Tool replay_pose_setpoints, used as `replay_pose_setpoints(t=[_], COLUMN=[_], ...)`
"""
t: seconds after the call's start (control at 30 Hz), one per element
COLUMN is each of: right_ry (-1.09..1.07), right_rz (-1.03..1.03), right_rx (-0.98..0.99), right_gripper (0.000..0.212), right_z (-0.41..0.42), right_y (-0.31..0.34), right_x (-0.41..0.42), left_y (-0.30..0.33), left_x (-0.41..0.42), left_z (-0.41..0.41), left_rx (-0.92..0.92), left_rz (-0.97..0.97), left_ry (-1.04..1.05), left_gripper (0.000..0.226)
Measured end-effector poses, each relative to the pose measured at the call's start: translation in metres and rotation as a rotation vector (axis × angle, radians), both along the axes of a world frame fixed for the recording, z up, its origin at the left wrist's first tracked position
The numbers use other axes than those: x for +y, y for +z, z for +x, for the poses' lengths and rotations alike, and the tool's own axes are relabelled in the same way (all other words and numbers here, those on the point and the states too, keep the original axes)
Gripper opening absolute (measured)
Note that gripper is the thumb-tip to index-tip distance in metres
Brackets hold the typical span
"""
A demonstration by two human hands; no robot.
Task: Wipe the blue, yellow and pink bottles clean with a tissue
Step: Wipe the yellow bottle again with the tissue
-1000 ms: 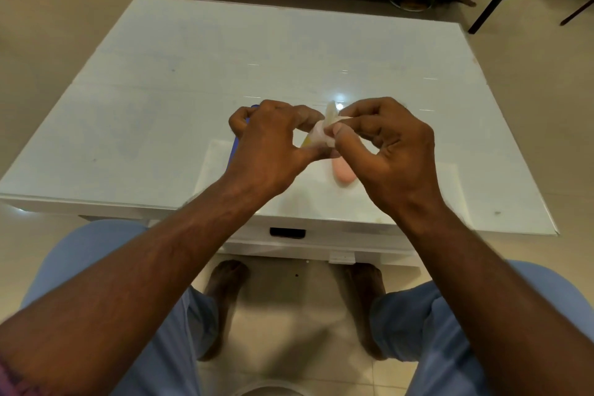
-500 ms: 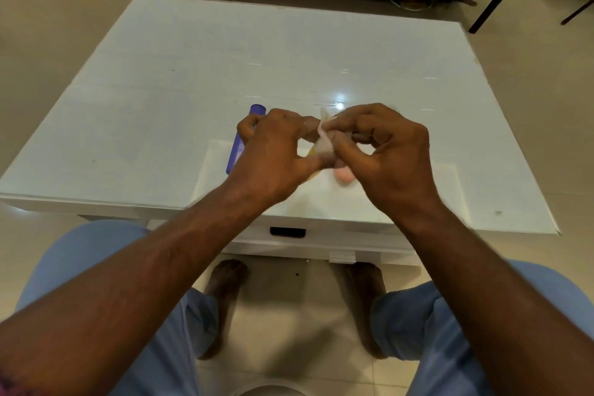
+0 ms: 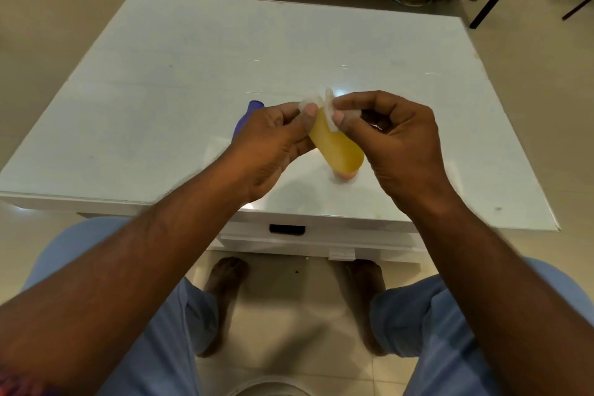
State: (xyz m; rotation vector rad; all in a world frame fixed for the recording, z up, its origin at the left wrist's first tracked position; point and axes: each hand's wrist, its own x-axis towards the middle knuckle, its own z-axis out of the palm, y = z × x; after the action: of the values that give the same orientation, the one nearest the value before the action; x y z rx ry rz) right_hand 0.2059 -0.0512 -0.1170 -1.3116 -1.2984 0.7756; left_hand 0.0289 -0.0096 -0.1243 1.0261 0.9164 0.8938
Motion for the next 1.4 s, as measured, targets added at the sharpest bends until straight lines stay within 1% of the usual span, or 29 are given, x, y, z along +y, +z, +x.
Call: replay_pose_setpoints(t=[0.1, 0.2, 0.27, 0.33, 0.43, 0.5, 0.57, 0.6, 0.67, 0.73, 0.8, 0.87, 0.93, 1.0, 1.03, 1.1, 1.17, 1.2, 1.27, 1.33, 1.4], right_ry=[-0.045, -0.030, -0.059, -0.093, -0.024, -0.001, -0.044, -0.075, -0.106, -0.076, -0.053, -0.090, -0.139, -0.110, -0.077, -0.049, -0.101, -0.139, -0.157, -0.091, 0.006], right_rz=[-0.024, -0.011, 0.008, -0.002, -0.042, -0.002, 0.034, 0.028, -0.015, -0.023, 0.022, 0.052, 0.023, -0.014, -0.006, 0.059, 0.104, 0.090, -0.010, -0.143, -0.303], right_rx=[0.002, -0.087, -0.144, -0.166, -0.161, -0.175, -0.170, -0.160, -0.153, -0.156, -0.145, -0.128, -0.125, -0.155, -0.187, -0.230, -0.218, -0.206, -0.183, -0.140, -0.054], right_gripper=[0.018, 0.023, 0.024, 0.021, 0.014, 0.014, 0.014, 0.014, 0.012, 0.011, 0.012, 0.012, 0.011, 0.008, 0.008, 0.009, 0.011, 0.011, 0.008, 0.007, 0.009], right_z=[0.005, 0.005, 0.004, 0.007, 0.007, 0.001, -0.001, 0.000, 0.003, 0.003, 0.000, 0.000, 0.004, 0.005, 0.003, -0.003, -0.004, -0.002, 0.002, 0.002, -0.001], right_y=[-0.001, -0.002, -0.001, 0.000, 0.000, -0.002, -0.002, -0.003, -0.003, -0.003, -0.003, -0.002, -0.002, -0.004, -0.004, -0.004, -0.005, -0.004, -0.003, -0.006, -0.009], right_x=[0.004, 0.002, 0.001, 0.001, -0.002, -0.005, -0.004, -0.002, 0.000, -0.002, -0.004, -0.003, 0.000, -0.002, -0.004, -0.008, -0.005, -0.002, 0.000, -0.001, -0.005], left_y=[-0.001, -0.002, -0.004, -0.004, -0.001, -0.001, -0.002, -0.002, -0.002, 0.000, 0.000, -0.001, -0.001, 0.000, 0.001, 0.001, 0.000, 0.000, 0.000, 0.002, 0.002], left_x=[-0.003, -0.005, -0.005, -0.004, 0.001, 0.003, 0.000, -0.001, -0.001, 0.000, -0.001, -0.003, -0.003, 0.001, 0.002, 0.001, -0.002, -0.002, 0.000, 0.004, 0.007], left_z=[0.004, 0.008, 0.007, 0.006, 0.000, -0.003, -0.002, 0.000, 0.001, -0.001, 0.000, 0.001, 0.002, 0.000, -0.002, -0.002, 0.000, 0.001, 0.001, -0.001, -0.003], left_rx=[-0.032, -0.053, 0.015, 0.072, 0.093, 0.143, 0.201, 0.206, 0.170, 0.151, 0.214, 0.259, 0.222, 0.163, 0.150, 0.189, 0.231, 0.232, 0.208, 0.178, 0.126], left_rz=[-0.068, -0.098, -0.053, -0.002, 0.007, 0.045, 0.094, 0.102, 0.097, 0.102, 0.175, 0.217, 0.208, 0.155, 0.147, 0.192, 0.203, 0.183, 0.133, 0.063, -0.055], left_ry=[-0.031, -0.056, -0.074, -0.059, 0.005, 0.005, -0.020, -0.021, 0.015, 0.038, 0.004, -0.023, 0.005, 0.076, 0.094, 0.071, 0.018, 0.009, 0.024, 0.051, 0.094], left_gripper=[0.033, 0.033, 0.035, 0.035, 0.033, 0.034, 0.038, 0.040, 0.036, 0.033, 0.034, 0.037, 0.038, 0.034, 0.033, 0.034, 0.039, 0.040, 0.035, 0.023, 0.020])
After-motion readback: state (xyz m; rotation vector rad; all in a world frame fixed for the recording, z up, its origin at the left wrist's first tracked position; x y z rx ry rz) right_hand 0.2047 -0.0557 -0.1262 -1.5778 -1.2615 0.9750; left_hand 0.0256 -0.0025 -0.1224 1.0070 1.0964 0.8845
